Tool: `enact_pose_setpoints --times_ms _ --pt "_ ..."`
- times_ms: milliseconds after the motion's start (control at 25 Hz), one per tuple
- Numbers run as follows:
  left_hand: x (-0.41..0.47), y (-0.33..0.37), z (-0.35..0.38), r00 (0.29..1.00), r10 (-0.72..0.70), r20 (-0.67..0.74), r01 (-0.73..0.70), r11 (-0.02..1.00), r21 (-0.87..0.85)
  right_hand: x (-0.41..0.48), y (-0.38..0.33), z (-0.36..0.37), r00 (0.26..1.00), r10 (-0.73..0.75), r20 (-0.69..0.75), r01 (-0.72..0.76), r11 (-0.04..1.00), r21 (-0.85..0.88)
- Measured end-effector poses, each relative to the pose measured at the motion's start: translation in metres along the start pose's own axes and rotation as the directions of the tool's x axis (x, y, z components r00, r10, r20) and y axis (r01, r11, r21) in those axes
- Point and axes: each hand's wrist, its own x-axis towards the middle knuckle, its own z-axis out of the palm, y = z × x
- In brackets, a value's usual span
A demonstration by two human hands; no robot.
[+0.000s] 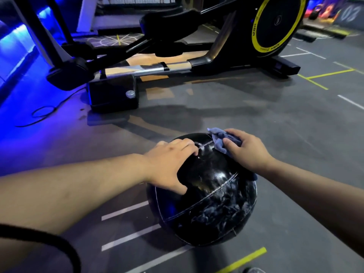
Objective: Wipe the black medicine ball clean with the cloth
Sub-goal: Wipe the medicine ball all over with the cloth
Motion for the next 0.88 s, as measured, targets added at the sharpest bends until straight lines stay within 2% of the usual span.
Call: enact_pose_setpoints --times_ms 120,360,880 --pt "-0.006 -0.004 -0.004 1.000 -0.018 0.022 0.018 1.000 -0.008 0.004 -0.002 0.001 0.998 -0.004 0.071 0.003 1.000 0.005" --pt "-0.023 -0.007 0.000 0.998 -0.049 0.048 0.049 0.999 -0.009 0.000 -0.010 0.008 0.980 -0.146 0.136 0.155 0.987 -0.053" --pt "-0.038 -0.002 0.006 0.998 -0.047 0.030 0.047 0.999 -0.013 -0.006 -0.010 0.006 0.940 -0.119 0.320 0.187 0.963 -0.193"
